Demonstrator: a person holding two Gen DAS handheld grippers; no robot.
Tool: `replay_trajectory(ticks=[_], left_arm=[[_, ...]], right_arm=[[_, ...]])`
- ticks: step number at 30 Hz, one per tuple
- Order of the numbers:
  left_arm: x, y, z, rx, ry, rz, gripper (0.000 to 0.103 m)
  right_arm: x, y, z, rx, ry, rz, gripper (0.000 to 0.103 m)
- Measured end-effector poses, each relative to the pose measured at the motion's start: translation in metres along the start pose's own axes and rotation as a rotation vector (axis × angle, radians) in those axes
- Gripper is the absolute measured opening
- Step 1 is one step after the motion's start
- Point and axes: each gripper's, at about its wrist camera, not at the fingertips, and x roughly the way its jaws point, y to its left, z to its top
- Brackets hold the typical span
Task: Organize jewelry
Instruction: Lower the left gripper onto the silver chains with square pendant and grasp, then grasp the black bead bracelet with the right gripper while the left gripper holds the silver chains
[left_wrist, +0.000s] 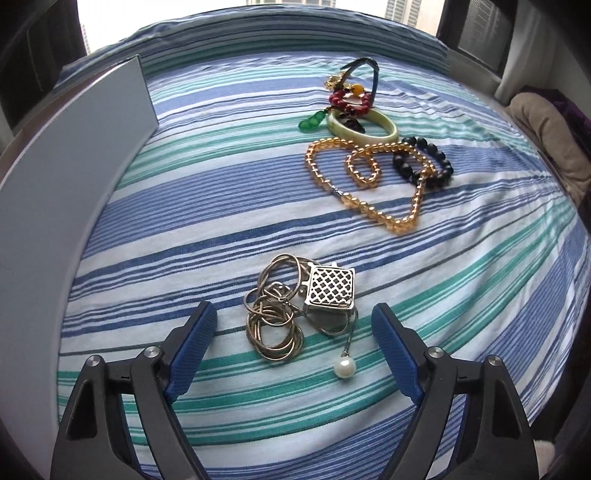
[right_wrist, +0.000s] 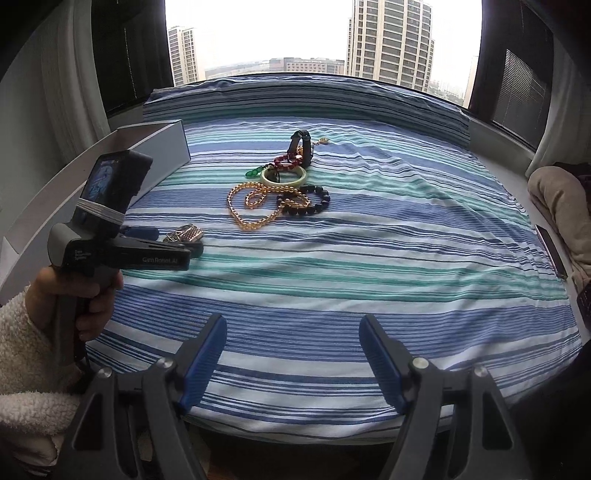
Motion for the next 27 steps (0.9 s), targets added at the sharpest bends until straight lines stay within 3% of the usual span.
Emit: replay_trajectory(ticks=[4,11,19,20,22,24,27], left_arm=[[-0.003,-0.007,-0.002,0.038,-0.025,-0.003,0.071],[-0.005,-0.010,-0.001,0.058,-0.054,-0.019,0.025],[-0.012,0.008,-0.007,-0.037,-0.043,-0.077,0.020],[-0.014,0.011,-0.007,-0.045,-0.042,-0.079,0.020],[-0.017,0.014,-0.010,-0.058,-0.042,-0.081,0.020],[-0.020,0.017,-0.013,-0.067,-0.041,-0.082,0.020],[-0.023,0.023,-0.017,-0.081,-0.040,-0.079,0.020]], right_arm=[[0.012,-0.016,0.009,0.034,0.003,-0.001,0.076],[0.049,-0.060,0.045,0.141,0.029,0.054,0.076],[0.113,-0.089,0.092,0.230,0.065,0.155,0.075],[0.118,-0.083,0.098,0.199,0.063,0.167,0.075],[0.123,-0.061,0.108,0.111,0.065,0.241,0.062],[0.128,-0.035,0.115,0.046,0.073,0.329,0.060],[0.138,-0.006,0.128,-0.033,0.045,0.342,0.060]])
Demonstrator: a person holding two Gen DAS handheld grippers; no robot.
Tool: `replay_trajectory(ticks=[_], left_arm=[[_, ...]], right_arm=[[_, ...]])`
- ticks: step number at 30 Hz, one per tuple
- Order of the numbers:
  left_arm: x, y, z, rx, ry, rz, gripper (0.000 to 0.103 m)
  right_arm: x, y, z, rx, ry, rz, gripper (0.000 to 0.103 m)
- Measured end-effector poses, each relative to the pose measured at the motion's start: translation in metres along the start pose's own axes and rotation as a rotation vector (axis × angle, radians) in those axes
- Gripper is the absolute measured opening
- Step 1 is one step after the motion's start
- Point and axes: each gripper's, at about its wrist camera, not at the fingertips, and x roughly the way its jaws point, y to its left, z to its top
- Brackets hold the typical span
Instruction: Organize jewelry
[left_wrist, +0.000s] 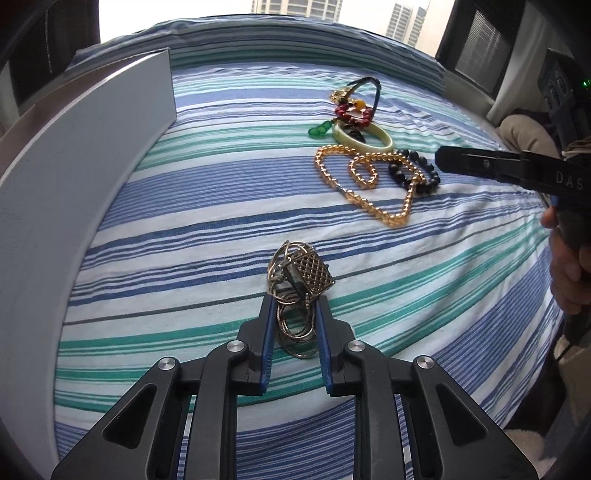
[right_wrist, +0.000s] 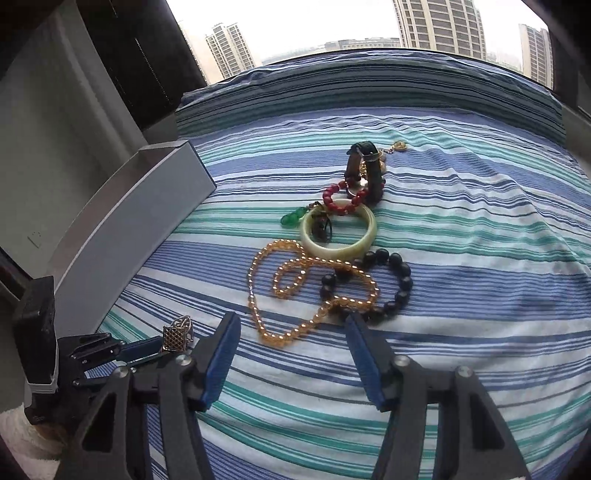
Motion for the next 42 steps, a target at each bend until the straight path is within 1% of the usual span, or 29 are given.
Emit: replay_trajectory(ticks=[2,3,6,8,9,10,12,16,17,18,19,21,24,30,32,33,34,37,39,42], left_arm=[[-0.002,0.004,-0.002,-0.014,0.001,-0.001,0.020],[-0.003,0.006,-0.003,-0.021,0.002,-0.002,0.020],[-0.005,0.010,-0.004,-0.033,0.003,-0.008,0.020],[-0.005,0.012,-0.004,-0.039,0.002,-0.014,0.020],[-0.005,0.012,-0.004,-0.042,0.002,-0.015,0.020],[-0.005,0.013,-0.004,-0.043,0.001,-0.017,0.020],[-0.005,0.012,-0.003,-0.041,0.000,-0.015,0.020],[-0.004,0.012,-0.003,-0.040,-0.002,-0.013,0.020],[-0.004,0.012,-0.003,-0.040,-0.001,-0.012,0.020],[-0.004,0.012,-0.003,-0.041,-0.001,-0.013,0.020],[-0.004,0.012,-0.004,-0.044,-0.001,-0.014,0.020],[-0.005,0.012,-0.004,-0.051,-0.001,-0.017,0.020],[-0.007,0.012,-0.004,-0.056,-0.002,-0.016,0.020],[-0.026,0.014,0.000,-0.079,-0.032,-0.037,0.019],[-0.034,0.014,0.001,-0.078,-0.045,-0.040,0.017],[-0.037,0.013,0.002,-0.074,-0.051,-0.040,0.008],[-0.039,0.013,0.002,-0.071,-0.051,-0.045,0.002],[-0.043,0.012,0.001,-0.071,-0.061,-0.041,0.002],[-0.042,0.012,-0.001,-0.075,-0.057,-0.043,0.002],[-0.040,0.015,-0.004,-0.087,-0.047,-0.046,0.002]], right_arm=[[0.010,0.003,0.011,-0.057,-0.027,-0.049,0.060],[0.018,0.000,0.017,-0.083,-0.026,-0.071,0.060],[0.042,-0.011,0.029,-0.136,0.029,-0.097,0.060],[0.054,-0.017,0.032,-0.175,0.075,-0.084,0.051],[0.060,-0.018,0.032,-0.188,0.100,-0.076,0.041],[0.064,-0.019,0.031,-0.197,0.119,-0.072,0.038],[0.070,-0.018,0.029,-0.224,0.130,-0.073,0.038],[0.076,-0.017,0.029,-0.268,0.122,-0.092,0.038],[0.080,-0.016,0.028,-0.279,0.132,-0.097,0.036],[0.082,-0.016,0.027,-0.286,0.144,-0.092,0.027],[0.081,-0.015,0.026,-0.298,0.139,-0.103,0.013],[0.075,-0.016,0.027,-0.276,0.141,-0.093,0.013],[0.058,-0.020,0.028,-0.217,0.113,-0.066,0.013],[0.012,-0.035,0.031,-0.040,0.063,0.058,0.013],[-0.003,-0.037,0.034,-0.010,0.055,0.105,0.013],[-0.007,-0.038,0.035,0.008,0.056,0.123,0.013],[-0.009,-0.041,0.037,0.034,0.063,0.133,0.013],[-0.001,-0.049,0.034,0.104,0.113,0.142,0.013],[0.010,-0.055,0.026,0.129,0.162,0.109,0.013],[0.018,-0.071,0.013,0.190,0.185,0.056,0.014]])
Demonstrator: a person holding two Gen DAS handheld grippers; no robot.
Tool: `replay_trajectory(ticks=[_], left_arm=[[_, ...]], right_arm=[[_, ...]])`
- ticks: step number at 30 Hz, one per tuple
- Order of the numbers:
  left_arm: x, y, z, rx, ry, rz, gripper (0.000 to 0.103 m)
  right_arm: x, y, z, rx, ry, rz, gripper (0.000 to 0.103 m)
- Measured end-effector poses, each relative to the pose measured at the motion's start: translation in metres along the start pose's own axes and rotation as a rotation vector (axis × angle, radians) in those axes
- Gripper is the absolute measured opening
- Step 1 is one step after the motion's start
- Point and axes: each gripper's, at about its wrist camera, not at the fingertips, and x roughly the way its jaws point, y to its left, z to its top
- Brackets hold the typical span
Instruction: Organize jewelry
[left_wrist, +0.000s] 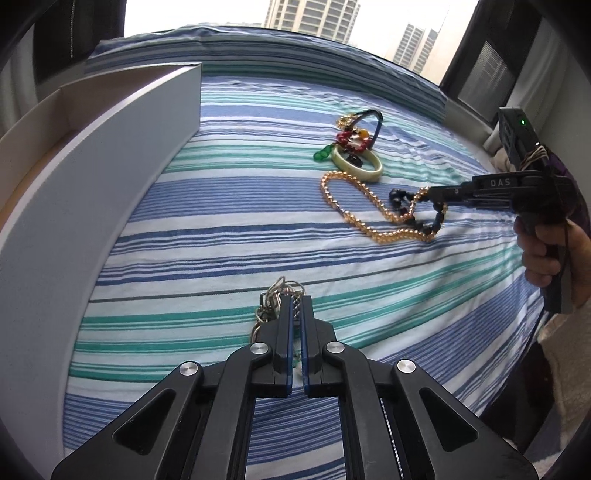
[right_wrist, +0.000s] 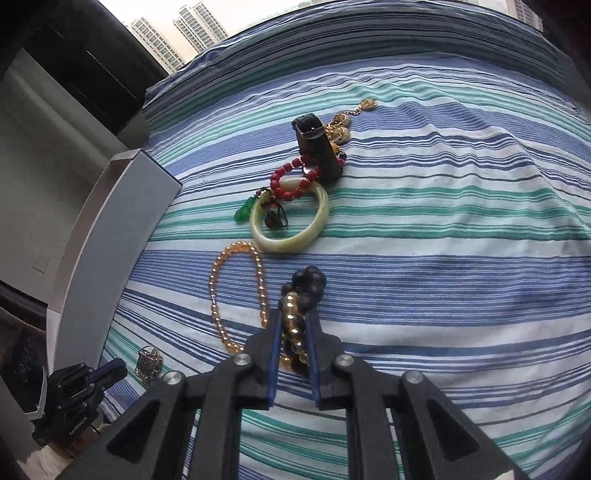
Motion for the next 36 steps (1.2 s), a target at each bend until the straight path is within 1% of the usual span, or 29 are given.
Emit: replay_trajectory(ticks=[2,5,7,9,10,11,12,13,16,18,20,21,22,23,24,25,27,28,29,30,32,33,34,36], left_arm=[[-0.001,0.002,-0.002,0.003,-0.002,0.003,0.002],[0.001,0.006,-0.003,0.013,0.014,-0.008,0.002],[0.003,0.008,-0.005,0.017,0.027,-0.015,0.004],[0.002,0.012,-0.007,0.023,0.039,-0.040,0.023],[-0.001,0.015,-0.009,0.022,0.034,-0.049,0.048],[-0.005,0.018,-0.012,0.028,0.022,-0.045,0.071],[-0.008,0.019,-0.014,0.046,0.010,-0.037,0.077],[-0.008,0.017,-0.015,0.078,0.009,-0.028,0.081],[0.004,0.006,-0.016,0.163,0.037,0.004,0.082],[0.020,-0.001,-0.014,0.178,0.052,0.019,0.082],[0.037,-0.007,-0.011,0.179,0.068,0.050,0.082],[0.040,-0.011,-0.010,0.195,0.037,0.090,0.081],[0.044,-0.015,-0.010,0.211,0.031,0.118,0.077],[0.043,-0.016,-0.009,0.216,0.008,0.116,0.060],[0.042,-0.017,-0.007,0.211,-0.006,0.104,0.046],[0.042,-0.017,-0.006,0.210,-0.003,0.103,0.029],[0.041,-0.014,-0.004,0.188,0.000,0.089,0.025],[0.040,-0.011,-0.004,0.170,-0.002,0.081,0.022],[0.039,-0.008,-0.004,0.156,0.000,0.074,0.018],[0.037,-0.006,-0.005,0.142,0.000,0.069,0.018],[0.034,-0.002,-0.007,0.117,0.007,0.053,0.018],[0.033,0.000,-0.008,0.111,0.010,0.050,0.018],[0.032,0.000,-0.010,0.109,0.011,0.050,0.018],[0.030,0.000,-0.012,0.112,0.011,0.052,0.018]], right_arm=[[-0.001,-0.011,-0.004,0.030,-0.012,-0.025,0.014],[-0.006,-0.021,-0.008,0.052,-0.018,-0.032,0.016],[-0.006,-0.024,-0.007,0.063,-0.013,-0.032,0.016],[-0.005,-0.027,-0.006,0.070,-0.005,-0.026,0.016],[-0.006,-0.027,-0.006,0.066,-0.005,-0.038,0.016],[-0.008,-0.025,-0.006,0.058,-0.008,-0.048,0.017],[-0.010,-0.024,-0.007,0.050,-0.014,-0.053,0.022],[-0.012,-0.022,-0.008,0.045,-0.024,-0.051,0.033],[-0.016,-0.015,-0.011,0.022,-0.042,-0.045,0.034],[-0.016,-0.011,-0.013,0.016,-0.050,-0.035,0.034],[-0.018,-0.006,-0.015,0.013,-0.057,-0.007,0.034],[-0.020,-0.005,-0.014,0.013,-0.062,0.008,0.034],[-0.022,-0.004,-0.013,0.018,-0.066,0.024,0.034],[-0.024,-0.004,-0.011,0.026,-0.065,0.036,0.034],[-0.025,-0.003,-0.007,0.031,-0.059,0.048,0.034],[-0.024,-0.002,-0.004,0.031,-0.044,0.058,0.034],[-0.015,0.005,0.002,0.011,0.022,0.072,0.034],[-0.011,0.009,0.003,-0.001,0.048,0.057,0.034],[-0.007,0.016,0.005,-0.039,0.058,0.024,0.034],[-0.003,0.025,0.005,-0.113,0.055,-0.028,0.034],[0.004,0.045,0.003,-0.337,0.030,-0.154,0.034],[0.009,0.053,-0.002,-0.450,0.026,-0.201,0.034],[0.014,0.057,-0.007,-0.528,0.038,-0.208,0.034],[0.023,0.060,-0.016,-0.614,0.070,-0.201,0.032]])
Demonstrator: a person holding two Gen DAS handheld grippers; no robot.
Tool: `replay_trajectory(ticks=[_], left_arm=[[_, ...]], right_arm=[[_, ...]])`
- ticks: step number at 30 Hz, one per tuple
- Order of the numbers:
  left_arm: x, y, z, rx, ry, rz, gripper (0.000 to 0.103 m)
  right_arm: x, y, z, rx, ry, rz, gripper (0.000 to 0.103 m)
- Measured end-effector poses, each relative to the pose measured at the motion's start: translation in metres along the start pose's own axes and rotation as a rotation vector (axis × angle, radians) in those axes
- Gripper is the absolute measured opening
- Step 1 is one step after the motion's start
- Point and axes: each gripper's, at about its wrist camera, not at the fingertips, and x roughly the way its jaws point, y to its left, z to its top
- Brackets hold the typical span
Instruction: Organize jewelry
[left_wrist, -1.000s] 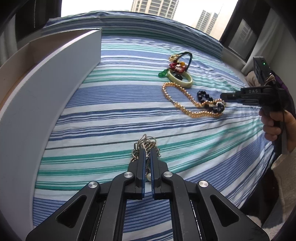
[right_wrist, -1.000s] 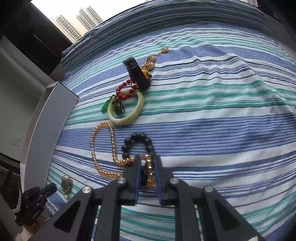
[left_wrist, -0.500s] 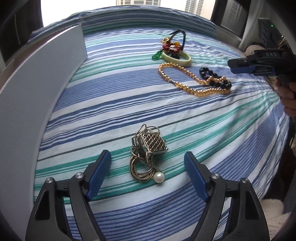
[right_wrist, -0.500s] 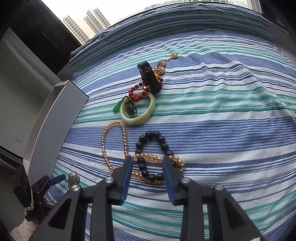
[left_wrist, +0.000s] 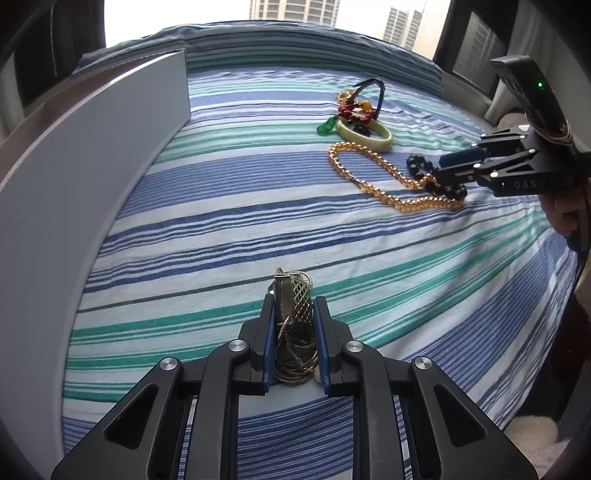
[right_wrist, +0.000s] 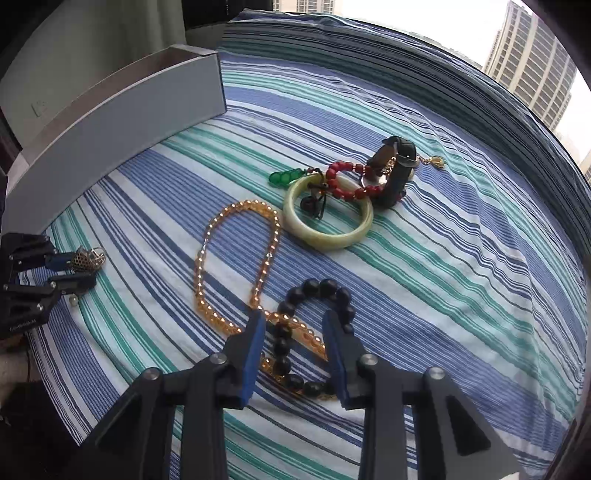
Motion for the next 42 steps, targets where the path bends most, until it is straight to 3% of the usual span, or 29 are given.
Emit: replay_trajectory(ticks=[3,5,9,12,15,17,18,21,25,28,33,34,37,39,42], left_arm=[[-0.001,0.000,-0.002,-0.007,-0.002,-0.001,0.018],[-0.001,0.000,-0.001,-0.012,-0.001,-0.003,0.018],[0.001,0.000,0.000,-0.009,0.000,0.001,0.018],[0.000,0.000,0.000,-0.014,0.000,0.002,0.018],[0.000,-0.001,0.000,-0.009,-0.001,0.008,0.018],[0.000,-0.002,0.000,-0.003,0.000,0.013,0.018],[0.001,-0.002,0.000,-0.003,0.000,0.013,0.018],[0.000,-0.002,0.000,-0.007,-0.002,0.010,0.018],[0.000,-0.001,-0.001,-0.017,-0.003,0.007,0.018],[-0.001,0.003,-0.001,-0.044,-0.002,-0.011,0.018],[-0.005,0.012,-0.001,-0.095,-0.003,-0.043,0.018],[-0.007,0.012,-0.001,-0.100,-0.006,-0.044,0.017],[-0.014,0.012,-0.001,-0.100,-0.016,-0.051,0.017],[-0.017,0.011,-0.002,-0.094,-0.020,-0.048,0.017],[-0.018,0.010,-0.003,-0.093,-0.020,-0.050,0.017]], right_arm=[[0.005,0.004,-0.009,-0.084,0.022,-0.043,0.031],[-0.002,-0.008,-0.015,-0.065,0.006,-0.017,0.030],[-0.010,-0.037,-0.019,-0.018,0.009,-0.061,0.030],[-0.004,-0.039,-0.025,-0.049,0.051,-0.026,0.030],[0.000,-0.042,-0.029,-0.010,0.030,-0.003,0.030],[0.003,-0.041,-0.031,0.003,0.010,0.008,0.025],[0.005,-0.038,-0.031,-0.006,0.011,0.008,0.016],[0.007,-0.022,-0.031,-0.071,0.013,-0.058,0.011],[-0.003,-0.017,-0.030,-0.044,-0.008,-0.119,0.011],[-0.026,-0.028,-0.030,0.093,-0.062,-0.062,0.011],[-0.061,-0.054,-0.030,0.345,-0.133,0.128,0.008],[-0.063,-0.058,-0.030,0.383,-0.136,0.152,0.002],[-0.069,-0.064,-0.028,0.444,-0.150,0.215,0.001],[-0.069,-0.052,-0.023,0.352,-0.117,0.107,0.001],[-0.053,-0.035,-0.027,0.228,-0.027,0.025,0.005]])
